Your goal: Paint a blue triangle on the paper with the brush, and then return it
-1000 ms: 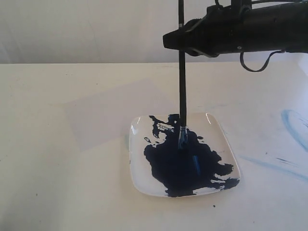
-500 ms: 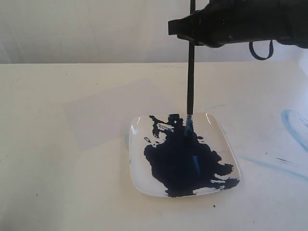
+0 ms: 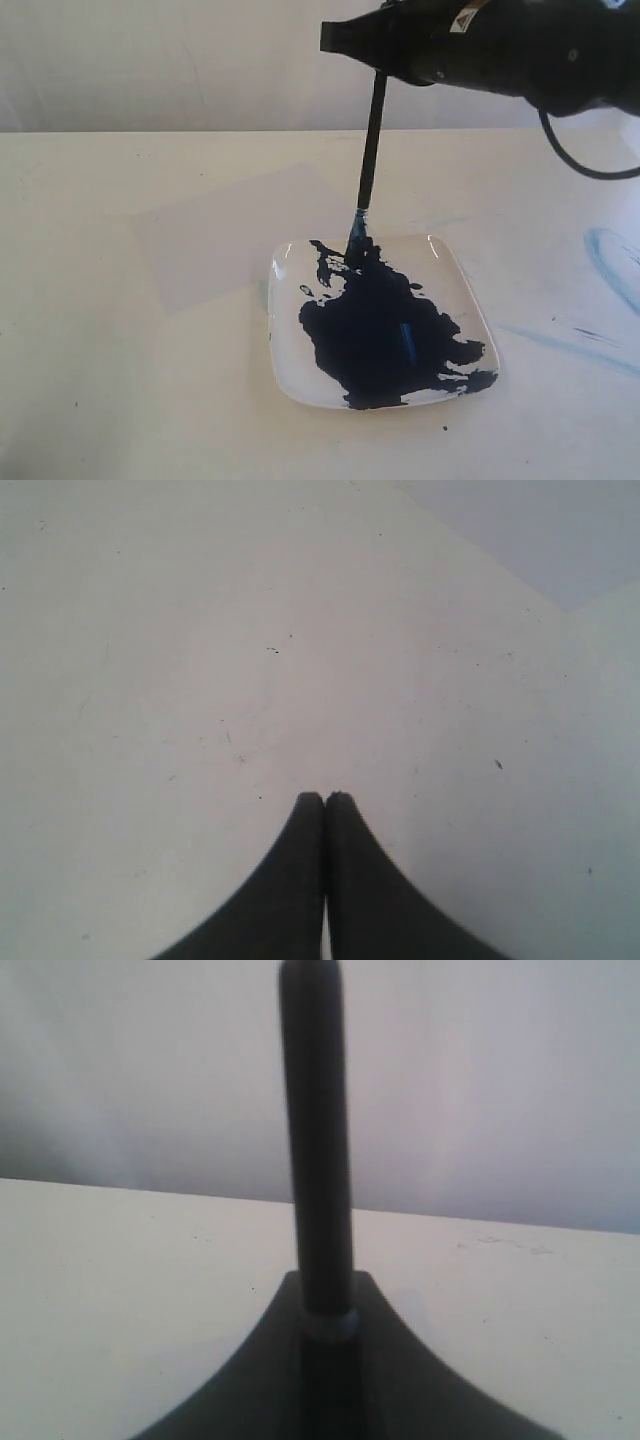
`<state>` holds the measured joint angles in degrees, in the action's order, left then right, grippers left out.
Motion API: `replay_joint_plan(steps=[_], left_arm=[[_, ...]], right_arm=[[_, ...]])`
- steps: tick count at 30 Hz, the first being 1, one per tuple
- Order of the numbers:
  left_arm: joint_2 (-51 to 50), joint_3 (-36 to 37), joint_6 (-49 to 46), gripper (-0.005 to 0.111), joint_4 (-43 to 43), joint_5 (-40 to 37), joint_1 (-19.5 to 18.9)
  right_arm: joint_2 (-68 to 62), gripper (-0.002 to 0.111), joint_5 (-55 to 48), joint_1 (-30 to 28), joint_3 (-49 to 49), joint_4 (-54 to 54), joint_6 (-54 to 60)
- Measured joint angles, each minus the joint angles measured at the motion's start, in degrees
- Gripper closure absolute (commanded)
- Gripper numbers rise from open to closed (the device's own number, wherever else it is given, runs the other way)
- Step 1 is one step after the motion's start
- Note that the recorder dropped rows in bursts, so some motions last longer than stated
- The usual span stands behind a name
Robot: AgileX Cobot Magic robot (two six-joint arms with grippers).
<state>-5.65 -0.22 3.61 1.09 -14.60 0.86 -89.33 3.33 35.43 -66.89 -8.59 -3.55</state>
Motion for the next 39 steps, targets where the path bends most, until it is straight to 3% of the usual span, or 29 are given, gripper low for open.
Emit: replay_joint_plan(steps=[5, 10, 16, 31, 39], left_arm=[[0.0, 0.0, 0.0, 0.107, 0.0, 0.0, 0.0], [0.0, 0.0, 0.0, 0.107, 0.0, 0.0, 0.0], [0.0, 0.0, 0.0, 0.107, 0.0, 0.0, 0.0], [0.0, 0.0, 0.0, 0.107, 0.0, 0.0, 0.0], [0.0, 0.0, 0.0, 0.107, 0.0, 0.0, 0.0]], right_arm=[[0.0, 0.108, 8.5, 0.6, 4.8, 13.5, -11.5], [-0.1, 0.108, 17.5, 0.6, 8.3, 36.1, -28.5], [-0.3, 0.108, 28.0, 0.5, 10.4, 49.8, -32.9], [-1.0, 0.108, 39.0, -4.5, 18.7, 53.8, -35.3], [-1.2, 0.108, 39.3, -5.5, 19.8, 53.8, -33.3]])
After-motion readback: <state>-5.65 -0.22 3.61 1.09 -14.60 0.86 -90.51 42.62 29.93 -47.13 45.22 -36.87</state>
